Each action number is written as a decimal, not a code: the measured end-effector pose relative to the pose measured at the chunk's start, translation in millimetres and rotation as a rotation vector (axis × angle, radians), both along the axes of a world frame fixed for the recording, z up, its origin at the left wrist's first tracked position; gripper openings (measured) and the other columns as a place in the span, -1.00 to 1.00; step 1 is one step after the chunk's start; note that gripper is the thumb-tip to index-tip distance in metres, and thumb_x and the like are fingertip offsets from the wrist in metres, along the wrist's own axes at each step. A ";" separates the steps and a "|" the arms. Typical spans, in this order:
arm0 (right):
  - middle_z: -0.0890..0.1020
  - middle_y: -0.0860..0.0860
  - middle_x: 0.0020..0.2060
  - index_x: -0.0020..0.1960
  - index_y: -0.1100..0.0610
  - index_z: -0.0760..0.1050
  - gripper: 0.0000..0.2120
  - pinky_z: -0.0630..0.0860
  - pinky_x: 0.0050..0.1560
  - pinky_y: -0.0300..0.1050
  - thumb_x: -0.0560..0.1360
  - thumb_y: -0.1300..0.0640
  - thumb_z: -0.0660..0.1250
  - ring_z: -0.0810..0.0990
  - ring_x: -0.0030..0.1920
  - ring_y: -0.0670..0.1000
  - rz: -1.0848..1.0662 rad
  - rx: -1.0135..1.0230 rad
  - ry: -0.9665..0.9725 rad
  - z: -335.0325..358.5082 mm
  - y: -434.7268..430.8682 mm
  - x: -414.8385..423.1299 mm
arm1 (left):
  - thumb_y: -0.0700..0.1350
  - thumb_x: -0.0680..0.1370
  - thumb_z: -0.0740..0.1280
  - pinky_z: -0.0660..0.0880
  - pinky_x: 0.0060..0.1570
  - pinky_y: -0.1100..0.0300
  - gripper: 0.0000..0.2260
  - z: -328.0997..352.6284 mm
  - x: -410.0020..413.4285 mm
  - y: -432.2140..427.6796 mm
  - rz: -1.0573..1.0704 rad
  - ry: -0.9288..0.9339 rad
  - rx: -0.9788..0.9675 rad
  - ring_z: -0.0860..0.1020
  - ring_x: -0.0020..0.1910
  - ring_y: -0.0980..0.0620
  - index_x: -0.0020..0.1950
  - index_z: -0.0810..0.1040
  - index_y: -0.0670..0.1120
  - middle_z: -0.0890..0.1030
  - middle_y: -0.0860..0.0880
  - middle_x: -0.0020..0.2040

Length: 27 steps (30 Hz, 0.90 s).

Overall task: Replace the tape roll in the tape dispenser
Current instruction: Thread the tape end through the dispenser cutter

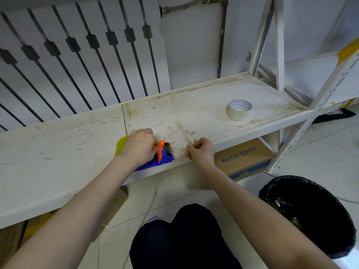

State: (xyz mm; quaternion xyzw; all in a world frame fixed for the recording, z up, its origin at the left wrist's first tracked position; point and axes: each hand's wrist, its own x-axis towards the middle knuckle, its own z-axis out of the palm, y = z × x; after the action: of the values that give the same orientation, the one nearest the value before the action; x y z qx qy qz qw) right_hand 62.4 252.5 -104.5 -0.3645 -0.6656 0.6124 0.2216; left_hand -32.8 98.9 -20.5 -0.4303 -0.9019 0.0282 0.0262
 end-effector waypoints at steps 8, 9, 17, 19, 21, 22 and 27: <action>0.59 0.13 -0.32 -0.17 0.19 0.36 -0.88 0.57 -0.37 -0.19 0.48 0.33 0.26 0.62 -0.40 -0.01 0.010 -0.007 -0.002 -0.6 -0.8 0.2 | -0.09 0.50 0.24 0.27 0.08 0.06 -0.83 -6.6 9.4 6.6 -0.067 0.283 -0.253 0.38 0.15 -0.08 0.01 0.60 -0.01 0.50 -0.03 0.06; 0.58 0.13 -0.32 -0.18 0.19 0.36 -0.88 0.56 -0.37 -0.19 0.48 0.34 0.26 0.62 -0.40 -0.01 0.010 -0.007 0.001 -0.1 -0.5 0.2 | -0.11 0.49 0.24 0.26 0.09 0.05 -0.83 -7.0 11.4 8.0 -0.073 0.300 -0.266 0.38 0.15 -0.08 -0.01 0.60 -0.02 0.50 -0.03 0.06; 0.55 0.17 -0.26 -0.18 0.18 0.33 -0.86 0.56 -0.39 -0.18 0.49 0.35 0.23 0.57 -0.41 0.01 -0.029 -0.019 -0.004 1.2 -0.8 -1.6 | -0.01 0.50 0.21 0.18 0.31 0.01 -0.72 2.2 6.5 2.0 0.062 0.141 -0.078 0.52 0.10 -0.08 0.15 0.57 0.00 0.56 -0.03 0.08; 0.55 0.15 -0.30 -0.20 0.16 0.33 -0.84 0.59 -0.35 -0.10 0.50 0.33 0.24 0.56 -0.41 0.02 -0.045 -0.010 0.019 2.1 -1.8 -0.8 | 0.04 0.48 0.22 0.17 0.35 -0.02 -0.63 5.2 6.5 6.4 0.078 0.074 -0.030 0.52 0.17 -0.10 0.25 0.49 -0.02 0.56 -0.05 0.14; 0.52 0.11 -0.33 -0.23 0.11 0.30 -0.80 0.55 -0.38 -0.11 0.51 0.30 0.24 0.55 -0.41 0.02 -0.070 0.045 0.058 2.9 -3.3 0.7 | 0.20 0.41 0.27 0.18 0.35 -0.07 -0.50 5.0 6.6 15.2 0.081 -0.014 -0.066 0.51 0.18 -0.10 0.26 0.44 -0.04 0.57 -0.05 0.14; 0.50 0.07 -0.33 -0.23 0.09 0.29 -0.79 0.52 -0.40 -0.16 0.52 0.28 0.24 0.56 -0.40 0.02 -0.077 0.076 0.076 3.2 -4.1 1.5 | 0.28 0.36 0.29 0.18 0.35 -0.10 -0.44 3.5 6.1 19.8 0.083 -0.046 -0.109 0.52 0.17 -0.09 0.22 0.43 -0.04 0.57 -0.04 0.12; 0.48 0.00 -0.37 -0.23 0.08 0.29 -0.77 0.60 -0.29 0.00 0.54 0.23 0.27 0.59 -0.36 0.04 -0.087 0.113 0.101 1.3 -6.0 5.4 | 0.36 0.25 0.34 0.25 0.20 -0.05 -0.53 -2.1 2.5 31.2 0.102 -0.060 -0.180 0.55 0.00 -0.03 -0.07 0.53 0.03 0.58 0.04 -0.12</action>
State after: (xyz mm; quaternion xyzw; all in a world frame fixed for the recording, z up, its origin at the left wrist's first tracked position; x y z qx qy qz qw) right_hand 67.8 246.5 -103.2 -0.3486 -0.6706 0.5814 0.3013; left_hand -30.3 130.1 -22.6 -0.3851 -0.9168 0.0976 -0.0410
